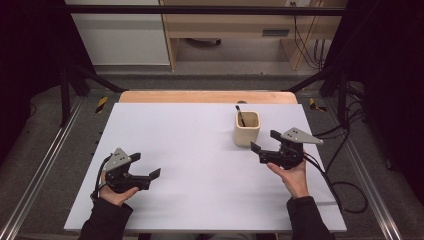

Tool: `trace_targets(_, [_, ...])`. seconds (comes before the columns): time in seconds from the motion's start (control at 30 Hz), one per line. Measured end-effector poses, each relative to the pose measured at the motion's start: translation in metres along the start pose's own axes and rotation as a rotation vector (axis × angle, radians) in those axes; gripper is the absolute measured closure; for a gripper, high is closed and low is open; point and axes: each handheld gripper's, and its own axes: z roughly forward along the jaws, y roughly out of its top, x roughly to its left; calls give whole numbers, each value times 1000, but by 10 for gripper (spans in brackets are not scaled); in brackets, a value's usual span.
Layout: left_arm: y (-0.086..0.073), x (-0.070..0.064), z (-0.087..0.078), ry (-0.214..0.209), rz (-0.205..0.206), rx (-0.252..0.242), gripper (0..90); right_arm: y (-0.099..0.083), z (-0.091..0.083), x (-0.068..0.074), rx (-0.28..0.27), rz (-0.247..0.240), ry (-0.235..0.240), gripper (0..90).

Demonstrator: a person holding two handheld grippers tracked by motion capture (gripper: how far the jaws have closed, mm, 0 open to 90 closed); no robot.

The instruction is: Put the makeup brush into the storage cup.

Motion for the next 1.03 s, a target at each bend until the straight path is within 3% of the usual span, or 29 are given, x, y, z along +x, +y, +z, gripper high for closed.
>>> trace_targets(0.6, [-2,1,0,2,-6,5,46,-31,-28,2,41,-35,21,46])
trace_targets(0.83, [-3,1,1,0,-3,13,46,-46,-34,-1,65,-31,27,50])
trace_targets(1.03, [-4,1,2,1,-2,15,46,-51,-42,-3,51,-8,15,52])
